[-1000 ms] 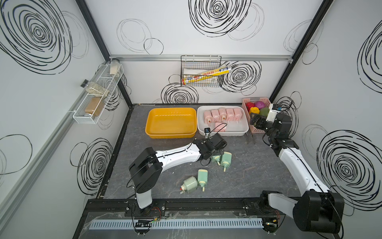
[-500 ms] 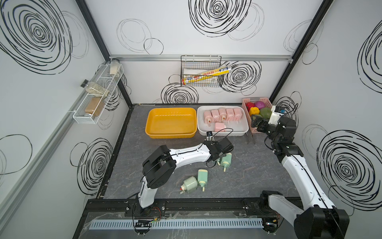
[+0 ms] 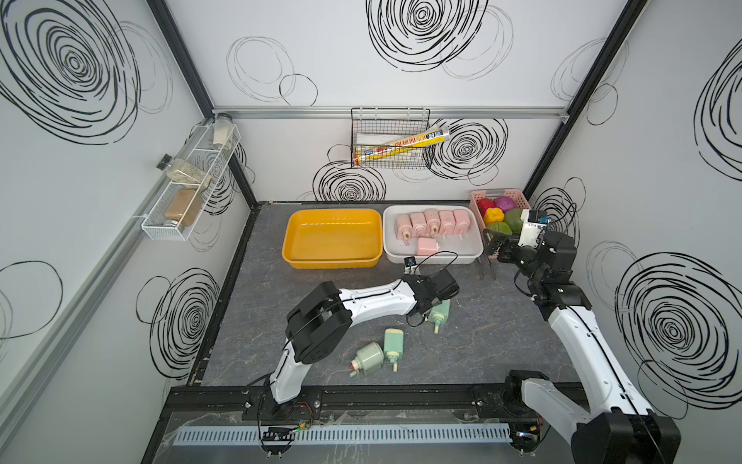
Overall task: Place the pencil sharpeners by color into the storage box
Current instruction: Pick up the pencil sharpener from the center of the board.
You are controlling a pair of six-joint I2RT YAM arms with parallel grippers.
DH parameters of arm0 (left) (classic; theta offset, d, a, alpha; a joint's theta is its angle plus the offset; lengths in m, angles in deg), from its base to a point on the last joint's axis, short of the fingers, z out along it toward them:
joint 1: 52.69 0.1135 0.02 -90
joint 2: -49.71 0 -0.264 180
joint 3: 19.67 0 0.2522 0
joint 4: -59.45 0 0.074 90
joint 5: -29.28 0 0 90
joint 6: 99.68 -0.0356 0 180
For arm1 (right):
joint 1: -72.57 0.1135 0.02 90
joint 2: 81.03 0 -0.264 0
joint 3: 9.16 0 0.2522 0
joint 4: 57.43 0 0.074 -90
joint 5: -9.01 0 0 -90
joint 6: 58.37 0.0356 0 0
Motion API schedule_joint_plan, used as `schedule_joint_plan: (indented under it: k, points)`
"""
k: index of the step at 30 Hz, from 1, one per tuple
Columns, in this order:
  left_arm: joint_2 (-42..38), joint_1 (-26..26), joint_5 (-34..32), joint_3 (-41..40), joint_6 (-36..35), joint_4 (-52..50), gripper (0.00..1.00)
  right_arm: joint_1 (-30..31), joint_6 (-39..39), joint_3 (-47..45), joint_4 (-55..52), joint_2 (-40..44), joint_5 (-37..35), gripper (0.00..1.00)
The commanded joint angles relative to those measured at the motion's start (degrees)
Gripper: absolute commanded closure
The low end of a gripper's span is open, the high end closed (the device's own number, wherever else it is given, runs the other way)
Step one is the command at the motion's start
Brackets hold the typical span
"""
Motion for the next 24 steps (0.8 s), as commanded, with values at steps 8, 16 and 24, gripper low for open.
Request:
schedule_joint_plan:
  k: [8,16,24]
  points:
    - [1.5,-0.5,-2.1,1.5,1.3,-1.0,0.21,0.3,-0.9,-0.2,-0.3,0.8,0.0,0.00]
    - [1.8,-0.4,-1.9,1.0,1.0,-1.1,0.24,0.3,-0.9,0.0,-0.7,-0.1,-0.2,0.00]
    - [1.5,-0.4,-1.7,0.7,0.2,-1.2,0.32,0.4,-0.9,0.1,-1.1,-0.5,-1.9,0.00]
